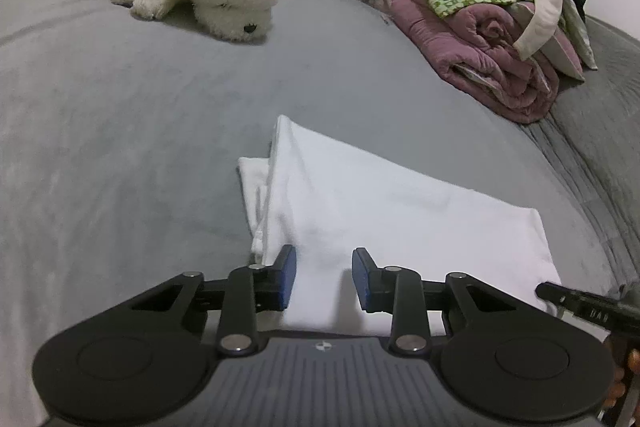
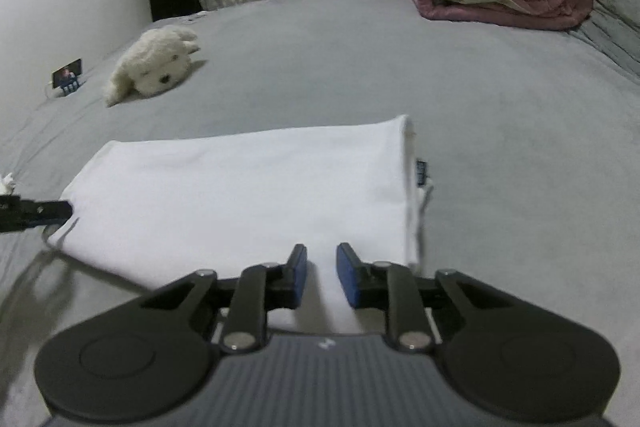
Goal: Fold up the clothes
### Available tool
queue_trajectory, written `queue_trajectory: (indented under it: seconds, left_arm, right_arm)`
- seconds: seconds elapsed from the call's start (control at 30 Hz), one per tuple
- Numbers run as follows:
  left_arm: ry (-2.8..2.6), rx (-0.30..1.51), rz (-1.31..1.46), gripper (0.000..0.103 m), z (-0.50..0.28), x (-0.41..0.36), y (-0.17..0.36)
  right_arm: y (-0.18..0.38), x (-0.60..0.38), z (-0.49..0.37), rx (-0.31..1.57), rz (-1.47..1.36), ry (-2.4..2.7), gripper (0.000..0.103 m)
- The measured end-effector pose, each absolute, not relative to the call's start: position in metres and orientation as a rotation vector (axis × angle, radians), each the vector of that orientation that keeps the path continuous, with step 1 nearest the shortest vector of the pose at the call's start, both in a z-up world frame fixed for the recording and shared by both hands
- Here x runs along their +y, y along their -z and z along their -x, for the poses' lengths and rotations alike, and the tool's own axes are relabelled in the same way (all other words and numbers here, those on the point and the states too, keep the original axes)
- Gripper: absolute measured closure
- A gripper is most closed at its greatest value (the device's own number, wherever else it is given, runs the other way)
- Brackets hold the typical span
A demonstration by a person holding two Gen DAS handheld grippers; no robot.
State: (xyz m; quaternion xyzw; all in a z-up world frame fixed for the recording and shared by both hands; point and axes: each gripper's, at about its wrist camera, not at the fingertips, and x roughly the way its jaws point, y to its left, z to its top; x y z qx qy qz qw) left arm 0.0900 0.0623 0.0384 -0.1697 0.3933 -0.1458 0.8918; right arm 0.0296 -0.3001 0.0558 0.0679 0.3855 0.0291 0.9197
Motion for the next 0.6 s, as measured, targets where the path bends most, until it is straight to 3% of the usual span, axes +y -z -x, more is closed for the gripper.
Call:
queue_trajectory:
  seconds: [0.17, 0.27, 0.6]
  left_arm:
    - [0.290, 0.828, 0.326, 0.079, -0.089, 0.062, -0.038]
    - [0.273, 0.835, 0.319, 0.086, -0.089, 0.063, -0.039]
    - [0.260, 0.760, 0.178, 0.086, -0.093, 0.045, -0.046]
  right_arm:
    - [-0.054, -0.315, -0.029, 0.802, -0.135, -0.079, 0.101]
    - [-0.056, -0.318, -0.030, 0.802, -0.127, -0.077, 0.101]
    - [-0.059, -0.321, -0.028, 0.792, -0.082, -0.009, 0.100]
